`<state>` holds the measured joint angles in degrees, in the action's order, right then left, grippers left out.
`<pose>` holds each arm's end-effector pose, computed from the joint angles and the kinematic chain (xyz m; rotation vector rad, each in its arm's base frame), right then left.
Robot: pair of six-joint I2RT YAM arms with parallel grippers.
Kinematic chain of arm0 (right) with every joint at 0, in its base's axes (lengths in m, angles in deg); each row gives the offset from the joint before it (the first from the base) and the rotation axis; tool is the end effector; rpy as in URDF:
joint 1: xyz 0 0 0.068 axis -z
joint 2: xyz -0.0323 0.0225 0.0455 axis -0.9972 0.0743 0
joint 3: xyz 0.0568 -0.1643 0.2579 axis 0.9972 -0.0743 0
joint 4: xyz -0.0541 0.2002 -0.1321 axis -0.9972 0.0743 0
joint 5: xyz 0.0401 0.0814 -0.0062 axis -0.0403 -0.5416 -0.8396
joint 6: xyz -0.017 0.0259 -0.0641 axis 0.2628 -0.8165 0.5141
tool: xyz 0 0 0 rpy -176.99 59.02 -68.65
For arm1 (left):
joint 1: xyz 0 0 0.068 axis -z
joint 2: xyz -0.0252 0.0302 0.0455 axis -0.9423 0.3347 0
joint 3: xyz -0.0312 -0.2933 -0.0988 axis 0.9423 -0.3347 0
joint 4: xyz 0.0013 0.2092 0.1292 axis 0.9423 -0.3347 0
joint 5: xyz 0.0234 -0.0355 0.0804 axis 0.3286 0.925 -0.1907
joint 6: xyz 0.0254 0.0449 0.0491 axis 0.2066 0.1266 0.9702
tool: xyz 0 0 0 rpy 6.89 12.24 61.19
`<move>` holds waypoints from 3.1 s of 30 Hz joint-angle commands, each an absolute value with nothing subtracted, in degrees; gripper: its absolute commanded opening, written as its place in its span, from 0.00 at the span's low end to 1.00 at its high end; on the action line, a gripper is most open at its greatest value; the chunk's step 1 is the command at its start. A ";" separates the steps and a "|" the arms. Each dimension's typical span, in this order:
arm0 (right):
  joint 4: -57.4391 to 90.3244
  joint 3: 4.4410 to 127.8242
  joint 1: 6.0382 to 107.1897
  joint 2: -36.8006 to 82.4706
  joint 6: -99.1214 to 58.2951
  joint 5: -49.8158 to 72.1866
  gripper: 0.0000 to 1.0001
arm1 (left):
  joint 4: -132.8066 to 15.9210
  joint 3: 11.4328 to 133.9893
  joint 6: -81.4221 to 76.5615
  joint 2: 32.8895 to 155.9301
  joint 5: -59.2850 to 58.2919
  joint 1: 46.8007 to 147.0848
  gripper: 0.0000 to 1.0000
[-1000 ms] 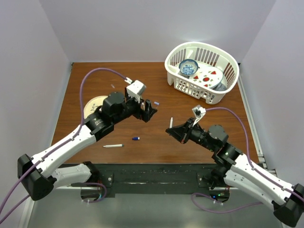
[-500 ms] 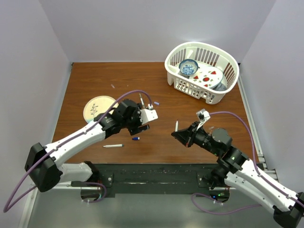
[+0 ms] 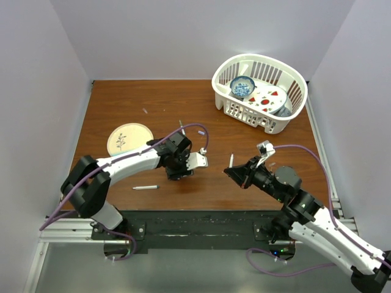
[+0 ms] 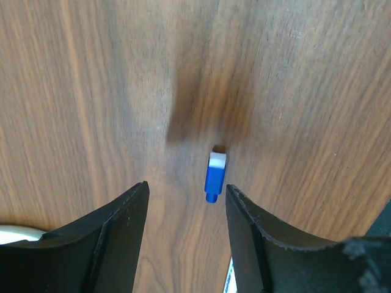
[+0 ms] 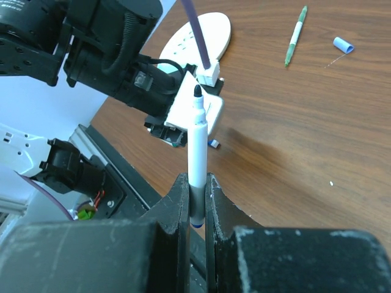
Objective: Insert the pens into the pen caps
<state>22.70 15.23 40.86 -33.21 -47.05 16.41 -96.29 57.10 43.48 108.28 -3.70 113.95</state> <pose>0.0730 0.0760 0.2841 -0.2138 1.7984 1.0386 0.2062 -0.2029 0.2208 1.7578 2.1401 -0.1641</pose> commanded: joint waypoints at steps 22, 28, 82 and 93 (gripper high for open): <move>26.13 19.50 41.01 -34.69 -44.80 18.74 0.00 | -96.06 55.65 42.02 113.13 -1.55 113.69 0.51; 26.39 19.94 41.09 -34.95 -44.80 18.74 0.00 | -95.18 54.33 41.84 114.36 -1.73 113.77 0.41; -13.16 18.71 39.95 -2.18 -48.32 -11.93 0.00 | 2.22 19.34 -48.42 74.73 -1.99 114.30 0.00; -12.37 20.47 39.07 -0.77 -47.79 -12.29 0.00 | -3.24 20.76 -46.57 74.11 -0.41 114.21 0.00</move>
<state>-9.91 17.24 39.50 -0.86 -48.97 -11.02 -2.44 18.78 -48.78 75.43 -1.03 114.12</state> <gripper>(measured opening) 0.074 0.087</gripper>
